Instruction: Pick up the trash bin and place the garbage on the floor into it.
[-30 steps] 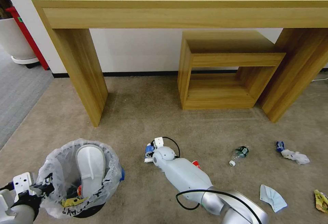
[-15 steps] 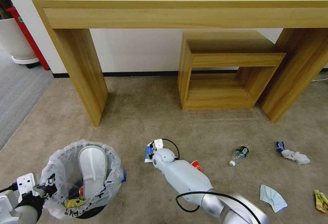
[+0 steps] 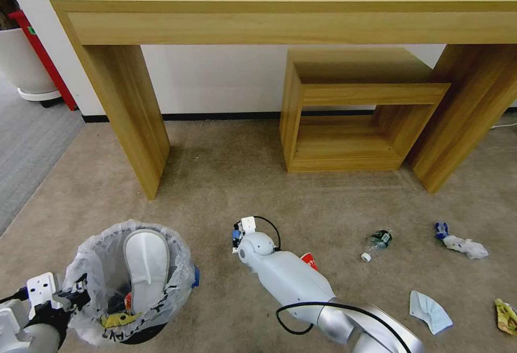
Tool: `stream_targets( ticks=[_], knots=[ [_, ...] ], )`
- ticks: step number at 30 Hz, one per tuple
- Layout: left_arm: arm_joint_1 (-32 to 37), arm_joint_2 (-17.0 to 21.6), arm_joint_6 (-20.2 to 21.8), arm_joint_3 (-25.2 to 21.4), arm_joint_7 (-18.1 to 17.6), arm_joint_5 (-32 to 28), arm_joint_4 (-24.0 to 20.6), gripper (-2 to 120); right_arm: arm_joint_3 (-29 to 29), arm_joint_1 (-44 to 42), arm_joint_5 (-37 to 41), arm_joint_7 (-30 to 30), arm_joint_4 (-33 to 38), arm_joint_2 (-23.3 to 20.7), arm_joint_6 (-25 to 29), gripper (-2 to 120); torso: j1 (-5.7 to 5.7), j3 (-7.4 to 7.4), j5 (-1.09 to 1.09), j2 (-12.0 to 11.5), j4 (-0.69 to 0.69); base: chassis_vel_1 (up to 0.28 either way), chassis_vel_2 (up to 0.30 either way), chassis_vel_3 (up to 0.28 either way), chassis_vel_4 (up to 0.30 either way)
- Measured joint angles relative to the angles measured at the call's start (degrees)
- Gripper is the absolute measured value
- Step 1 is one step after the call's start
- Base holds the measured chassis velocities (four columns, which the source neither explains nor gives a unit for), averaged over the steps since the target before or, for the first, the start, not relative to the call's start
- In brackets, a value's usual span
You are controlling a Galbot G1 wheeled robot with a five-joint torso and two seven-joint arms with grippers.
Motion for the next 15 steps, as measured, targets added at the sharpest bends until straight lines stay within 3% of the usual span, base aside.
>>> stream_targets(
  ticks=[6,8,10,11,15],
  knots=[
    [-0.2,0.2,0.3,0.1,0.3,-0.8,-0.2,1,4.5,-2.4,-0.5,-2.3,19.3,-9.5,4.6,0,0.00,0.00,-0.01,0.0,-0.06,0.000,0.000,0.000,0.000],
    [-0.2,0.2,0.4,0.1,0.3,-0.9,-0.3,1,5.5,-3.1,-0.1,-3.3,22.5,-11.1,5.2,0,0.00,-0.01,0.01,0.0,-0.04,0.000,0.000,0.000,0.000],
    [-0.3,0.2,0.4,0.1,0.3,-1.2,-0.4,1,7.8,-4.9,1.2,-7.1,29.6,-14.7,7.5,0,0.00,0.00,0.00,0.0,-0.04,0.000,0.000,0.000,0.000],
    [-0.3,0.2,0.4,0.1,0.3,-1.2,-0.4,1,7.8,-4.9,1.2,-7.1,29.6,-14.7,7.5,0,0.00,0.00,0.00,0.0,-0.04,0.000,0.000,0.000,0.000],
    [-0.4,0.0,0.5,0.0,0.4,-1.7,-1.1,1,13.3,-10.4,2.4,-16.5,42.8,-21.4,14.7,0,0.00,-0.01,0.02,0.0,-0.05,0.000,0.000,0.000,0.000]
  ],
)
